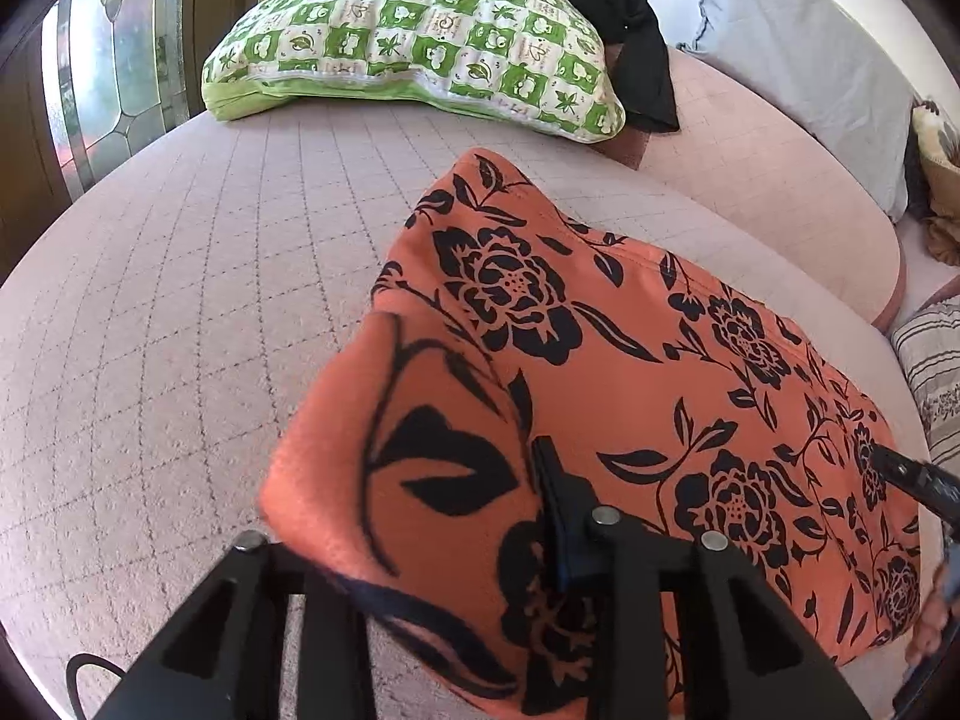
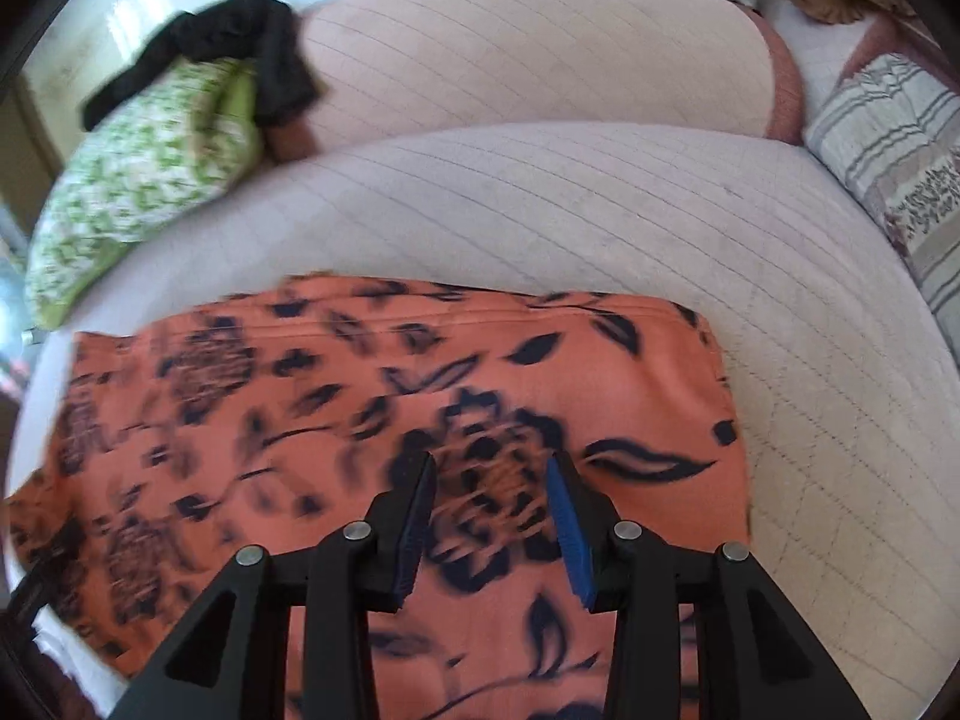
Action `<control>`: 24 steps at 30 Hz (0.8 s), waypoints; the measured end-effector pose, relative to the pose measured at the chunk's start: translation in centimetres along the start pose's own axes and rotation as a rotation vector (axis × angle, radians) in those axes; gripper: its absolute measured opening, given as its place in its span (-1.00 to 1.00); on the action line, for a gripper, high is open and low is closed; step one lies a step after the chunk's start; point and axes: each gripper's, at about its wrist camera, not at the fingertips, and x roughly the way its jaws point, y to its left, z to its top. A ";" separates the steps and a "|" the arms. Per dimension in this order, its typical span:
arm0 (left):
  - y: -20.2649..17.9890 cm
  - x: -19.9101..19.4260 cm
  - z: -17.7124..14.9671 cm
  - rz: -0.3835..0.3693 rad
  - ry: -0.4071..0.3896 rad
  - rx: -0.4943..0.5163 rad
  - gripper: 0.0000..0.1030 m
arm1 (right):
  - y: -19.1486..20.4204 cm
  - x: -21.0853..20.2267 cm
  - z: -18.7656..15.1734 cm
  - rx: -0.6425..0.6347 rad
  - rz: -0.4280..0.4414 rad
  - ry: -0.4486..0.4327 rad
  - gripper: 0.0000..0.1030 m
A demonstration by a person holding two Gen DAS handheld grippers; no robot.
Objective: Fold small clothes
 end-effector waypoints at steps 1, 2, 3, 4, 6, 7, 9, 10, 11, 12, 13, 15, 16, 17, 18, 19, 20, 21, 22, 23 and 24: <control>0.1 0.3 0.0 -0.009 0.018 -0.007 0.36 | 0.4 -0.7 -0.5 -0.012 0.016 -0.008 -0.17; 0.1 0.7 -0.1 -0.029 0.039 -0.012 0.45 | 0.7 -1.2 -1.0 -0.026 0.027 -0.007 -0.17; -0.1 0.6 -0.2 -0.030 0.029 -0.003 0.47 | 1.2 -1.8 -1.8 -0.046 0.044 0.000 -0.17; -0.3 0.5 -0.3 -0.022 0.023 0.009 0.47 | 1.5 -2.0 -2.4 -0.058 0.057 0.009 -0.17; -0.4 0.4 -0.5 -0.023 0.012 0.015 0.41 | 2.1 -2.1 -3.8 -0.082 0.090 0.058 -0.09; -0.4 0.4 -0.6 -0.018 0.005 0.012 0.21 | 2.3 -1.9 -4.5 -0.088 0.099 0.093 0.08; -0.1 0.4 -0.5 -0.015 0.000 0.002 0.10 | 2.6 -0.8 -5.9 -0.118 0.086 0.146 0.12; 0.2 0.3 -0.5 -0.024 0.002 -0.010 0.05 | 2.9 -1.1 -6.2 -0.146 0.073 0.113 0.13; 0.4 0.3 -0.4 -0.031 0.004 -0.023 0.04 | 3.1 -1.2 -6.3 -0.166 0.061 0.107 0.13; 0.6 0.2 -0.3 -0.043 0.007 -0.036 0.04 | 3.2 -1.2 -6.1 -0.164 0.053 0.126 0.14; 0.8 0.2 -0.2 -0.053 0.012 -0.047 0.05 | 3.1 -1.2 -5.9 -0.145 0.057 0.144 0.16; 1.1 0.4 0.1 -0.077 0.028 -0.070 0.24 | 2.7 -0.9 -5.1 -0.100 0.081 0.181 0.23; 1.3 0.4 0.4 -0.101 0.041 -0.088 0.44 | 2.5 -0.8 -4.9 -0.085 0.094 0.196 0.29; 1.6 0.3 0.6 -0.111 0.049 -0.111 0.52 | 2.4 -0.6 -4.7 -0.074 0.108 0.210 0.33; 2.0 0.1 0.8 -0.114 0.049 -0.146 0.58 | 2.3 -0.5 -4.6 -0.071 0.117 0.216 0.38; 2.8 -0.2 1.0 -0.117 0.034 -0.196 0.59 | 2.3 -0.4 -4.6 -0.075 0.121 0.220 0.39; 3.4 -0.4 1.2 -0.119 0.019 -0.231 0.59 | 2.3 -0.3 -4.6 -0.082 0.119 0.219 0.40; 4.2 -0.6 1.3 -0.112 0.002 -0.270 0.59 | 2.4 -0.3 -4.7 -0.089 0.115 0.217 0.40; 4.6 -0.6 1.3 -0.108 -0.005 -0.285 0.58 | 2.6 -0.3 -4.6 -0.096 0.108 0.218 0.40; 4.7 -0.4 1.3 -0.106 -0.002 -0.289 0.57 | 2.9 -0.3 -4.5 -0.101 0.100 0.221 0.40; 4.7 -0.1 1.2 -0.099 0.009 -0.285 0.48 | 3.4 -0.4 -4.4 -0.103 0.096 0.226 0.40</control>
